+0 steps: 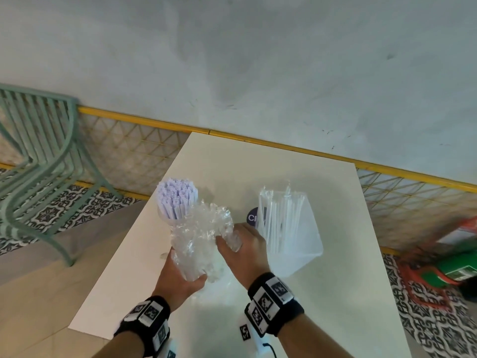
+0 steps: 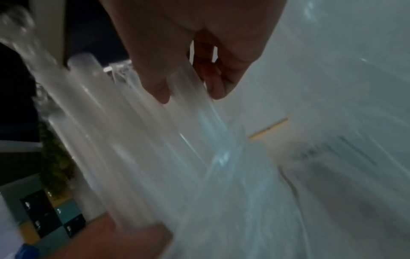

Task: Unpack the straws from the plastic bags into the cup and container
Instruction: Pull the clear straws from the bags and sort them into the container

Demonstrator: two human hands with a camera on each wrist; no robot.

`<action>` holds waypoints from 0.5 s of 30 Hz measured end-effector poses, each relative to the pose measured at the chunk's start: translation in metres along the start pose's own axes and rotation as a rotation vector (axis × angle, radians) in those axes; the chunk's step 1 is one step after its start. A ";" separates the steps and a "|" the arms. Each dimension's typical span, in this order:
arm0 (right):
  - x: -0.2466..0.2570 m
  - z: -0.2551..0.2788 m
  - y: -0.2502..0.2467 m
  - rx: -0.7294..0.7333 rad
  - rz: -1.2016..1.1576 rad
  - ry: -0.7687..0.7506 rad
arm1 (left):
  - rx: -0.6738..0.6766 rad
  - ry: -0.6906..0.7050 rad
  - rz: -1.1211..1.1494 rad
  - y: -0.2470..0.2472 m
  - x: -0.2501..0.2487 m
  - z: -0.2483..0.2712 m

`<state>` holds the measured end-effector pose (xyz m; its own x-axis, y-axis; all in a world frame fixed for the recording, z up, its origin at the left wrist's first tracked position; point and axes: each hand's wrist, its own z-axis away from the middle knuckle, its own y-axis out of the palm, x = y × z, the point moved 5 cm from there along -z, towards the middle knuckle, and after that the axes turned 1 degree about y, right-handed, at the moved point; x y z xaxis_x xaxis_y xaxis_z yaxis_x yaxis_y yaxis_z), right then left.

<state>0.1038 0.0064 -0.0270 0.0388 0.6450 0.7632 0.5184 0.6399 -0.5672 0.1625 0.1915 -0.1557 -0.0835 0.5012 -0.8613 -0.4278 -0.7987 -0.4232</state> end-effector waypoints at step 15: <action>0.097 -0.064 -0.131 -0.081 -0.021 0.065 | -0.022 0.045 -0.007 -0.004 -0.005 0.000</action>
<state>0.0945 -0.0421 0.1413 0.0806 0.6016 0.7947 0.5872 0.6156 -0.5256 0.1644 0.1927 -0.1499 -0.0399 0.4919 -0.8697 -0.4079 -0.8026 -0.4352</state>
